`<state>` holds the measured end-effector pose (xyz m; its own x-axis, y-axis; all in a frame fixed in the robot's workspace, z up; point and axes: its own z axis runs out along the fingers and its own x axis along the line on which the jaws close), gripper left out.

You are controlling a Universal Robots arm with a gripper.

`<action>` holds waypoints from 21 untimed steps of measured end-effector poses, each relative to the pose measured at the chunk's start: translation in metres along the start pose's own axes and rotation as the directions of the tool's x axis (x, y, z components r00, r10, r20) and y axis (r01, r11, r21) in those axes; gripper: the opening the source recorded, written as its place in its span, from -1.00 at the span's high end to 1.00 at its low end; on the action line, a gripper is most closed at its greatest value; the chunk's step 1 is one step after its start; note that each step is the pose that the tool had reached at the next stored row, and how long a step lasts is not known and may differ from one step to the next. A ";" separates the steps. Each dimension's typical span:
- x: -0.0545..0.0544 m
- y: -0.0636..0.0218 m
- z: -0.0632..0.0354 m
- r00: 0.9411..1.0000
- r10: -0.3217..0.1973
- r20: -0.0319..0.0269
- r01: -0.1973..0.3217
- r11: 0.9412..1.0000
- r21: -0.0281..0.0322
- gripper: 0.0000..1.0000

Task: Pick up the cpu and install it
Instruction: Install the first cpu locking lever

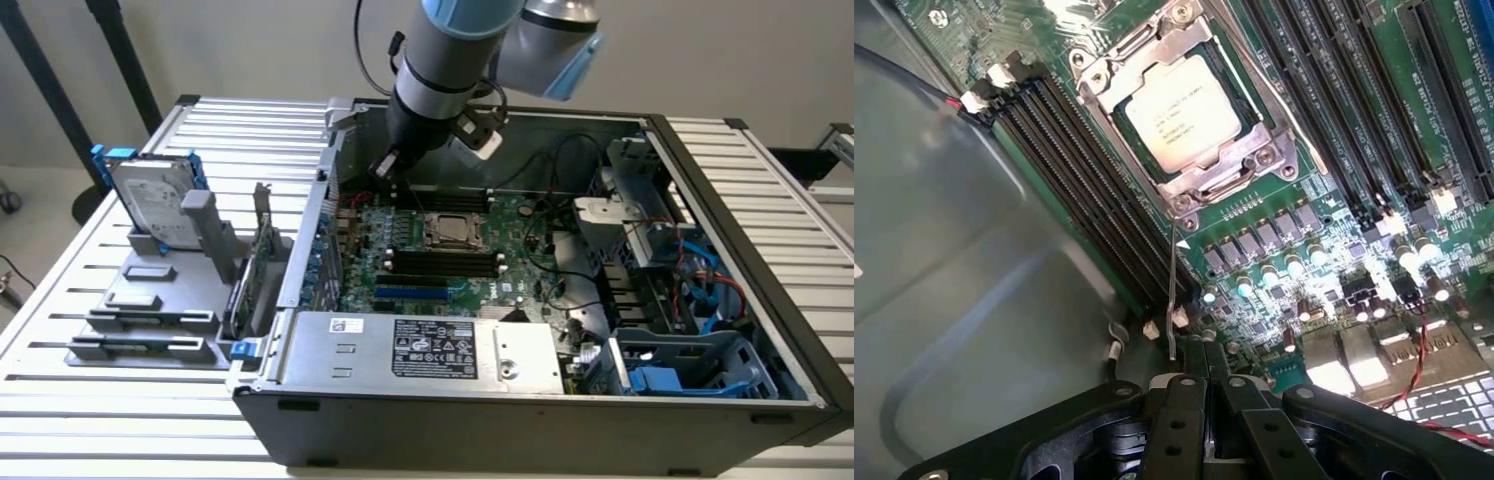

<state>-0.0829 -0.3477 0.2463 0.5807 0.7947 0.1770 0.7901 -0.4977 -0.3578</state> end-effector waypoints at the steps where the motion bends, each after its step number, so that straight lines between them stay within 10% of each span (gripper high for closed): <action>1: -0.001 -0.0006 0.0006 1.000 0.006 -0.002 -0.006 1.000 -0.001 0.79; 21: -0.004 -0.0036 0.0037 0.981 0.174 -0.085 -0.178 0.983 -0.035 0.79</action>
<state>-0.0888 -0.3477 0.2435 0.7240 0.6633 0.1893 0.6807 -0.6426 -0.3517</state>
